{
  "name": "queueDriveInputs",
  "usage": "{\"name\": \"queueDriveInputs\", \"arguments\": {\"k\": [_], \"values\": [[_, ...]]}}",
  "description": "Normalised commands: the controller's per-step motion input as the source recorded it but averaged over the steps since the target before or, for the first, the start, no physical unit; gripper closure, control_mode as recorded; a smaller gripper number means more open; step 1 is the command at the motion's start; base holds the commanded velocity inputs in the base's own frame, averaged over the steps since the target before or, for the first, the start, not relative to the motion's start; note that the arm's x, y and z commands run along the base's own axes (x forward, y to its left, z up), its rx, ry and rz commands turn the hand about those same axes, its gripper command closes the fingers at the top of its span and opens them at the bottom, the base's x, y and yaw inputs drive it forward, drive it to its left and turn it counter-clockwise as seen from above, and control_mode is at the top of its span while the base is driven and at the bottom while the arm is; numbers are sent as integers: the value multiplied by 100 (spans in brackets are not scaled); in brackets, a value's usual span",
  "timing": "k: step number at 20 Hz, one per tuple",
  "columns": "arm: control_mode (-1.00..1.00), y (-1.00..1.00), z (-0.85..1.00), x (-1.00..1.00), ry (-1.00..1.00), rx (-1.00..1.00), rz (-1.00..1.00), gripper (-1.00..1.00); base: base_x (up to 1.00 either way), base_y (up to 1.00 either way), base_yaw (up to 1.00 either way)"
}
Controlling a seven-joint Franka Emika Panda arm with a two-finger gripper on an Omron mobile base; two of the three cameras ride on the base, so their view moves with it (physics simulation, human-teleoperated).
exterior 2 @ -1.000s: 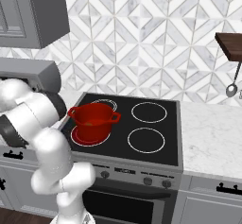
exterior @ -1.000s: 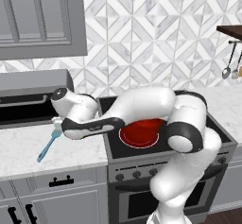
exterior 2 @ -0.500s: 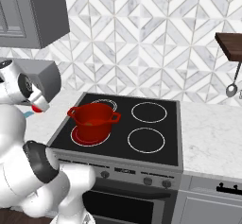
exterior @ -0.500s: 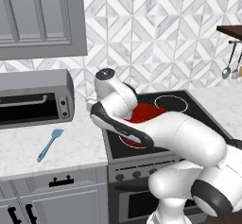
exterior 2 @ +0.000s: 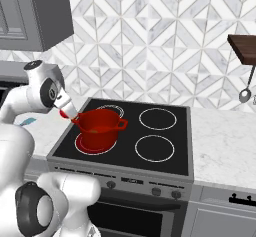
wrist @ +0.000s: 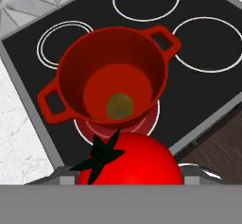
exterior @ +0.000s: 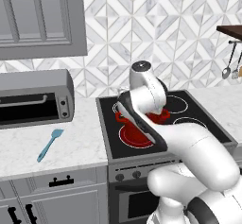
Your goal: Put the avocado and tomato in the pot. Retrieve the spatula and lightly stir the vegetables in the pot.
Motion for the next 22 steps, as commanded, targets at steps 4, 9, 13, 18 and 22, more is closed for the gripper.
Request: {"name": "queueDriveInputs", "arguments": {"k": [4, 9, 13, 18, 22], "values": [[-100, -72, 0, 46, 5, 0, -4, 100, 0, 0, 0], [-100, -27, -12, 72, 7, 0, 0, 100, 0, 0, 0], [-100, -4, -27, 52, 7, -3, 0, 100, 0, 0, 0], [-100, 0, -55, 26, 10, -5, 0, 100, 0, 0, 0], [-100, -8, -52, 14, 8, -1, 0, 100, 0, 0, 0]]}}
